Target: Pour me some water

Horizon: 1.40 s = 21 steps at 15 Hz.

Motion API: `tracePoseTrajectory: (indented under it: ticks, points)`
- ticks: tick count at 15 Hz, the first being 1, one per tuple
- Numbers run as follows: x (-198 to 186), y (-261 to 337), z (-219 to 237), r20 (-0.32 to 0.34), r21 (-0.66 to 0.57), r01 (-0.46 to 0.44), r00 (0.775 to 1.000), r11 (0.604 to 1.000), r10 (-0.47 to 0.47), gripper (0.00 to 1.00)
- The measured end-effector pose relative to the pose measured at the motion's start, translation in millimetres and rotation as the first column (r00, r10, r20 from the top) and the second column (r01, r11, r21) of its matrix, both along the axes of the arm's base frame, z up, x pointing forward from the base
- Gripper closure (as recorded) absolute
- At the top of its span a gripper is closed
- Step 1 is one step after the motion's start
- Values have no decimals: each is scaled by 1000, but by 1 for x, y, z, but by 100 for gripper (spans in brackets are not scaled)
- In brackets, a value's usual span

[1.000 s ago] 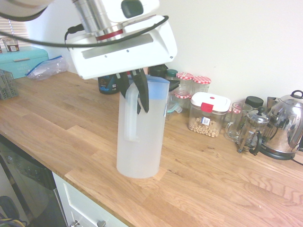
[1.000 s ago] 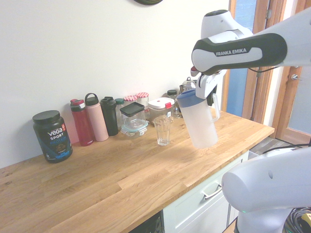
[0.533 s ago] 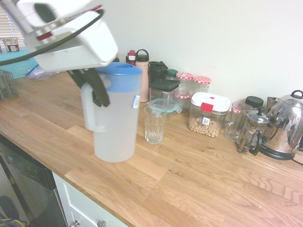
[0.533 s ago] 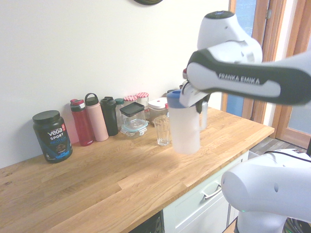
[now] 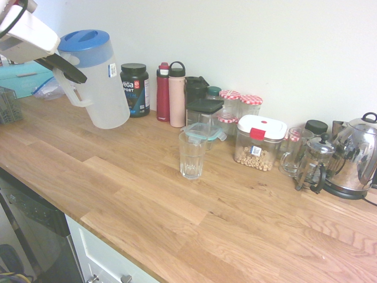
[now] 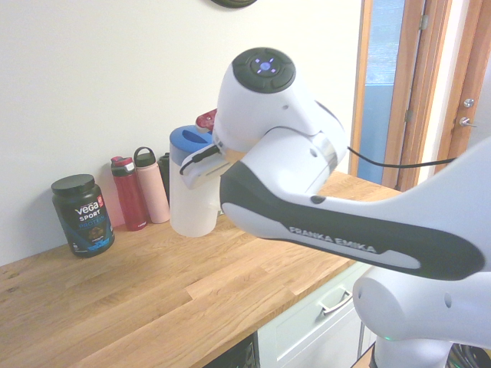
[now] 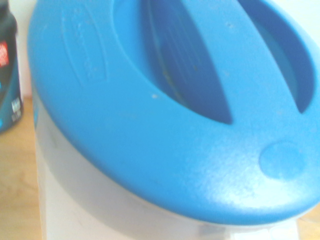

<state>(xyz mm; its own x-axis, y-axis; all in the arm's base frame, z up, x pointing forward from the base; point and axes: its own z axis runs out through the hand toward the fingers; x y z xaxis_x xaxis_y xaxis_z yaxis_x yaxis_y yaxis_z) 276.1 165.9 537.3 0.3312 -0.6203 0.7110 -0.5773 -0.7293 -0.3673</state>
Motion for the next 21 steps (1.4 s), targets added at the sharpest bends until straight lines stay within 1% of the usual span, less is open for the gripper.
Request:
tracePoseTrajectory:
  ticks: [1, 3, 8, 11, 16, 21]
  points:
    - [14, 7, -11, -3, 6, -1, 1000, 1000, 1, 100]
    - [36, 24, -29, -31, 20, -11, 999, 1000, 11, 100]
    - [67, 55, -42, -106, 62, -63, 992, 996, 69, 100]
    - [77, 67, -54, -143, 6, -83, 986, 997, 83, 100]
    - [102, 78, -63, -187, -90, -77, 981, 993, 59, 100]
    - [125, 82, -85, -236, -96, -73, 970, 993, 49, 100]
